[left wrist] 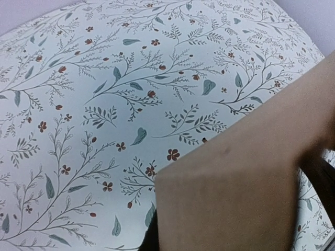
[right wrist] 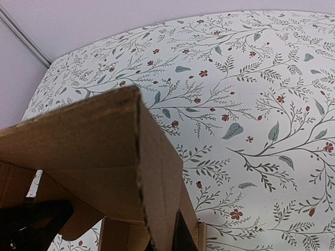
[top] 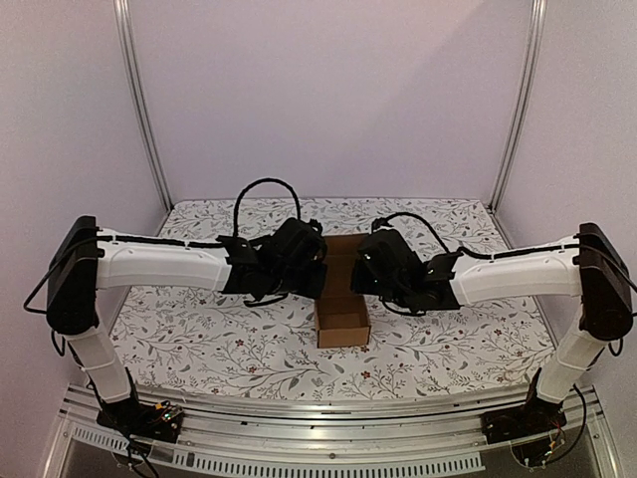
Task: Fold the paper box
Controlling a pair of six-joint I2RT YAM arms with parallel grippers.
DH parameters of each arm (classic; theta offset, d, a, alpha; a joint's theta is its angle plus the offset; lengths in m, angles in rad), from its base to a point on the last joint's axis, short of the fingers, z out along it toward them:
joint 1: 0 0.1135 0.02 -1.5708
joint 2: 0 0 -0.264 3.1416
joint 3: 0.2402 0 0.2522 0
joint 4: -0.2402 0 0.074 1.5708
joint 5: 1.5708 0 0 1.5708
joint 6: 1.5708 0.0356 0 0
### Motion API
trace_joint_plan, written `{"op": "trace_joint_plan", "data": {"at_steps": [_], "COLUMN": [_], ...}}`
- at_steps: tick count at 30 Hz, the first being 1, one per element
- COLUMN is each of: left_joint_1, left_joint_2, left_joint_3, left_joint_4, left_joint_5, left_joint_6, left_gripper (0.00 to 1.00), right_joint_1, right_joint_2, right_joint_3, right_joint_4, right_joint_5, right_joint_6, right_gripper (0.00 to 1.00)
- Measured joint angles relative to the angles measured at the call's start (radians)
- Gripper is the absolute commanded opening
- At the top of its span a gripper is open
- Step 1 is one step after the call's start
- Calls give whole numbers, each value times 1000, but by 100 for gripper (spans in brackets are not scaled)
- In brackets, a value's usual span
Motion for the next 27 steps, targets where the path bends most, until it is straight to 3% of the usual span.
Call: {"op": "trace_joint_plan", "data": {"at_steps": [15,27], "left_joint_1": [-1,-1], "left_joint_2": [14,15], "left_joint_3": [148,138], "left_joint_4": [-202,-214], "left_joint_5": [80,78], "left_joint_6": [-13,-11], "left_gripper": [0,3], "right_joint_1": [32,44], "right_joint_2": [-23,-43], "right_joint_3": [-34,-53], "right_joint_4": [2,-2], "right_joint_5": [66,63], "right_joint_6": [-21,-20], "right_gripper": [0,0]}}
